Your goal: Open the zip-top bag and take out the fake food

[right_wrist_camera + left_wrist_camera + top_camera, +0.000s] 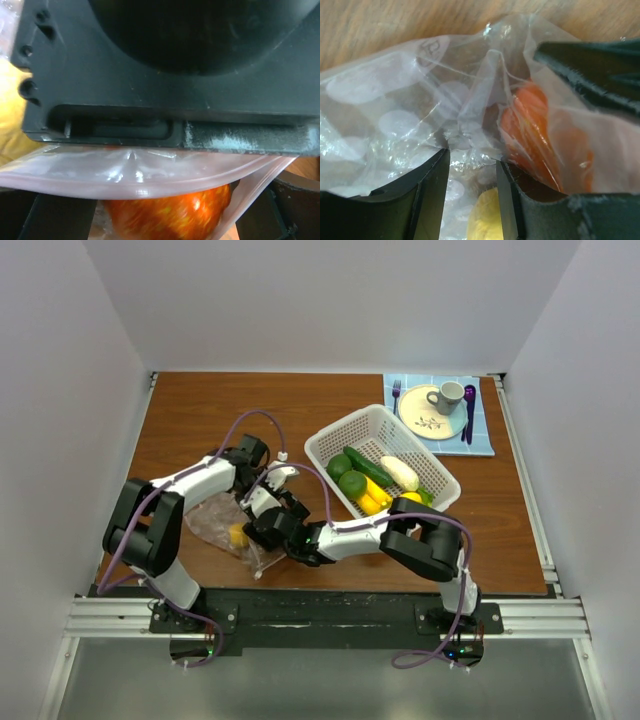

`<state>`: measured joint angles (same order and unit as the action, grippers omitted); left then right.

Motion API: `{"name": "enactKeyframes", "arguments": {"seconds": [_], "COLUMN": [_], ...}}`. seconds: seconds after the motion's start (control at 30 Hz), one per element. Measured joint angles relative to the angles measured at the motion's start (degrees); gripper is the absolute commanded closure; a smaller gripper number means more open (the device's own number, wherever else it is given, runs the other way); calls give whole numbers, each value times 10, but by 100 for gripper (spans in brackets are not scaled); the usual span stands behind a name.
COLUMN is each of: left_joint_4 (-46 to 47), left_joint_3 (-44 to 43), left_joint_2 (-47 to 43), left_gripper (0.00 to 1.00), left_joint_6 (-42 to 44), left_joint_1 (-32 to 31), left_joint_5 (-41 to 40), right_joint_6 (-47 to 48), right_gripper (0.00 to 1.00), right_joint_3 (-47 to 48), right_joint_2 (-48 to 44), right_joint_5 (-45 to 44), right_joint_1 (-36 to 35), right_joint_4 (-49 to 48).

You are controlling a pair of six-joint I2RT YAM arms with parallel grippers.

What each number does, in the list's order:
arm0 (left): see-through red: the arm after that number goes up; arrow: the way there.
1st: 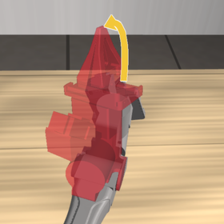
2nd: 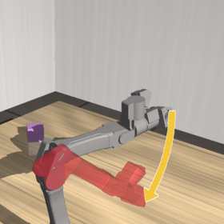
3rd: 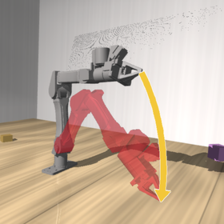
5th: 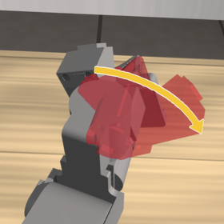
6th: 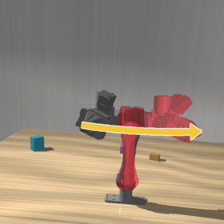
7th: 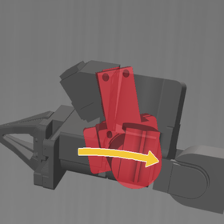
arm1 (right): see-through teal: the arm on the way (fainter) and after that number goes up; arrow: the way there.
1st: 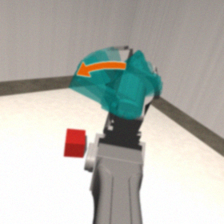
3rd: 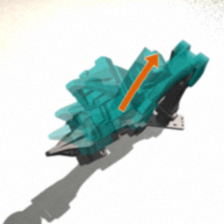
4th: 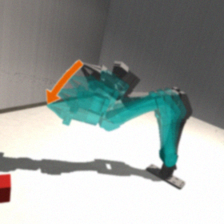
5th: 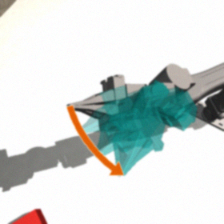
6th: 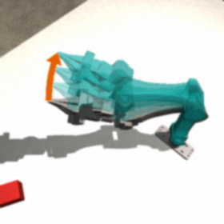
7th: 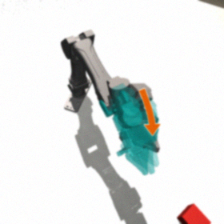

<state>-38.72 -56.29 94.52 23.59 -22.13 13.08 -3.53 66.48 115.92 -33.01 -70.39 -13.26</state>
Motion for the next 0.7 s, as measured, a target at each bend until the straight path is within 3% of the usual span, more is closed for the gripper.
{"name": "enactKeyframes", "arguments": {"seconds": [0.1,0.23,0.47,0.6,0.7], "left_joint_4": [0,-1,-4,3,10], "left_joint_3": [-1,-1,-1,-8,-8], "left_joint_2": [4,4,4,12,18], "left_gripper": [53,54,62,62,63], "left_joint_6": [1,2,5,-2,-6], "left_joint_1": [-5,-5,12,71,82], "left_joint_5": [1,-2,0,-26,-49], "right_joint_6": [-5,-10,-36,-63,-81], "right_gripper": [15,52,80,80,72], "right_joint_3": [1,-1,-47,-108,-140], "right_joint_2": [1,1,-36,-122,-214], "right_joint_5": [1,9,38,67,89], "right_joint_1": [0,0,4,7,7], "right_joint_4": [2,0,-9,13,25]}}
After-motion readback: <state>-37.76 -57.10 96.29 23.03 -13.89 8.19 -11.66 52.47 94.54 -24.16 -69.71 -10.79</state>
